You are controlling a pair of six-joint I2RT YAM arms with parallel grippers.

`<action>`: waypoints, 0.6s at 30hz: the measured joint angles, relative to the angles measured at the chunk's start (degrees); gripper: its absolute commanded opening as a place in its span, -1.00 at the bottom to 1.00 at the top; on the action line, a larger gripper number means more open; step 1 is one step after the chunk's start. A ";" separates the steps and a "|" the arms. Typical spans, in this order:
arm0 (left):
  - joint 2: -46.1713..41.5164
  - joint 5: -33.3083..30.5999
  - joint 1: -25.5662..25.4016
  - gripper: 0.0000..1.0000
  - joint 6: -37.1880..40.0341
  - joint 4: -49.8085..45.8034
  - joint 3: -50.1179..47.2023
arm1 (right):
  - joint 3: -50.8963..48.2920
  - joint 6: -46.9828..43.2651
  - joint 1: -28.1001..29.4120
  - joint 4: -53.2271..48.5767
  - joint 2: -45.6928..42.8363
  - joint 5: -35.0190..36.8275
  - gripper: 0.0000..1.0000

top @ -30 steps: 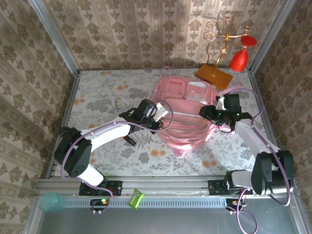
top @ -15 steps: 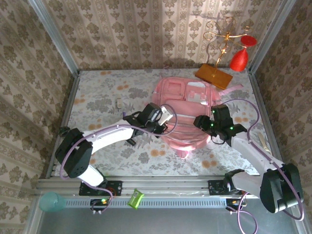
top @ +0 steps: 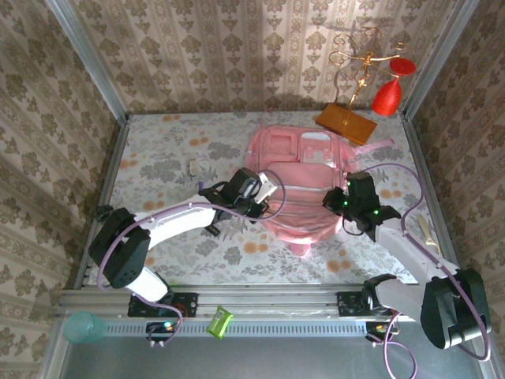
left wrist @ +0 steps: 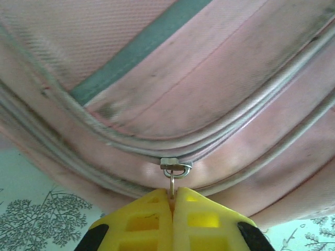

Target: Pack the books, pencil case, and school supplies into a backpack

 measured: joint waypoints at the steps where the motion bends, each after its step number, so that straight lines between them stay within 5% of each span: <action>1: 0.00 -0.24 0.33 -1.00 0.37 -0.02 0.00 | 0.00 -0.79 -0.55 -0.22 -0.31 -0.35 -1.00; 18: 1.36 4.11 6.69 -1.00 7.67 2.43 0.68 | 7.06 -14.08 -8.22 -5.22 6.34 -13.27 -1.00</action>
